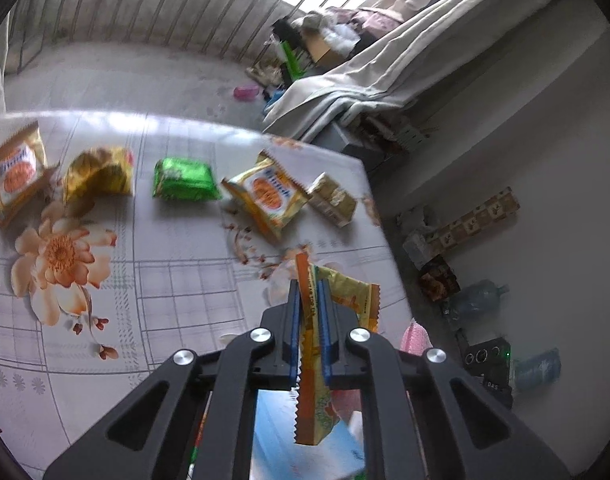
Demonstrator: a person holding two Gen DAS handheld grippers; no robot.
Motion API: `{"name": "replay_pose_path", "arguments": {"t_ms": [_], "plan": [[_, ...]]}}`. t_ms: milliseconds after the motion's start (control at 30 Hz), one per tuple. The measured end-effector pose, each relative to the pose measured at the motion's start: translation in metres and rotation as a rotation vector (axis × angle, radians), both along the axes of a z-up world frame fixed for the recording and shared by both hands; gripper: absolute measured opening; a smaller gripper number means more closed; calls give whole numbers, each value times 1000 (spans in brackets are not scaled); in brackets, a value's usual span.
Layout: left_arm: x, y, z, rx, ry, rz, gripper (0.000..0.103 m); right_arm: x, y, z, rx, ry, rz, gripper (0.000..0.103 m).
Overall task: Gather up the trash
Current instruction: 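Carry wrapper and sponge to the blue wastebasket and open both tools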
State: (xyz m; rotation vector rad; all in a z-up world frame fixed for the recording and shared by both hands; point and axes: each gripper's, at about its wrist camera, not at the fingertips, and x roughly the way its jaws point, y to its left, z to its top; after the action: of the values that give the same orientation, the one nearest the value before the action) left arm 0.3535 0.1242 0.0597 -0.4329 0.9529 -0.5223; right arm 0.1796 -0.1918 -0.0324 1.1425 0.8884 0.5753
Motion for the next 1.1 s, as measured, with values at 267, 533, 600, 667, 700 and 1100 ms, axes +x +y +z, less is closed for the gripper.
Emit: {"name": "replay_pose_path", "arguments": {"t_ms": [267, 533, 600, 667, 700, 1100], "plan": [[-35, -20, 48, 21, -136, -44, 7, -22, -10, 14, 38, -41, -22, 23], [-87, -50, 83, 55, -231, -106, 7, -52, -32, 24, 88, -84, -67, 23], [-100, -56, 85, 33, -234, -124, 7, -68, -42, 25, 99, -96, -86, 23], [-115, -64, 84, 14, -235, -138, 7, -83, -52, 25, 113, -103, -108, 23], [-123, -70, 82, 7, -235, -143, 7, -89, -57, 24, 119, -105, -117, 23], [-148, -207, 18, 8, -69, -327, 7, -200, -139, -5, 166, -77, -342, 23]]}}
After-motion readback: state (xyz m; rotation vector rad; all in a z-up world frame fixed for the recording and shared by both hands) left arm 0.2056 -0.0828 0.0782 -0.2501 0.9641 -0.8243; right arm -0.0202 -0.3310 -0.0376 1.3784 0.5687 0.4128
